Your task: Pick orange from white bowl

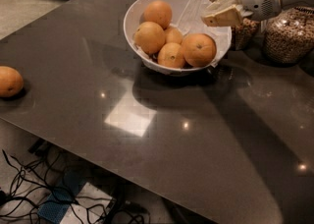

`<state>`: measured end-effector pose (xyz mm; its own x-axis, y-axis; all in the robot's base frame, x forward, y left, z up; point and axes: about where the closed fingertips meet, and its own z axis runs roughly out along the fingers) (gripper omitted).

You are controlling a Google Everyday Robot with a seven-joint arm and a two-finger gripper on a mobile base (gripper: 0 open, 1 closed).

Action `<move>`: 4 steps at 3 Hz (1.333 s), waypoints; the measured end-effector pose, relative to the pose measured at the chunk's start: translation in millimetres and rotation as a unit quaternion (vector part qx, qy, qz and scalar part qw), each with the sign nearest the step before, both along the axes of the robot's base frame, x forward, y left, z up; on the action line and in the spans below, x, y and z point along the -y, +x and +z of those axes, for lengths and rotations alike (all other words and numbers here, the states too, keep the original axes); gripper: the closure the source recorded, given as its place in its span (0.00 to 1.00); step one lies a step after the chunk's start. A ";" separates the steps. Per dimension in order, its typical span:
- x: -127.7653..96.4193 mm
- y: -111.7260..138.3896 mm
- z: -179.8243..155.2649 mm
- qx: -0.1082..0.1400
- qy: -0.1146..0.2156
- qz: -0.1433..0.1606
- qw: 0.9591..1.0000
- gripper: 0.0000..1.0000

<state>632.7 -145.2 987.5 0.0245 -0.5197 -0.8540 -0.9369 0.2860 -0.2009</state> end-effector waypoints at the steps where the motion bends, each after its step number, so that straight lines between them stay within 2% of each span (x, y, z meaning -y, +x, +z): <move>1: -1.0 -19.8 9.1 -0.014 0.023 0.009 1.000 0.35; 2: 3.7 -34.6 23.4 -0.014 0.042 0.008 0.999 0.28; 3: 4.6 -43.5 21.8 -0.019 0.040 0.006 0.999 0.24; 4: 4.3 -46.8 -5.1 -0.037 0.011 -0.001 0.999 0.33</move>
Offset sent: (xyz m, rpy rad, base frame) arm -0.0544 -0.0161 0.0426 0.1293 0.0226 0.0006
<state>585.9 -149.5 982.4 -0.0393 -0.5001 -0.8651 -0.9484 0.2913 -0.1253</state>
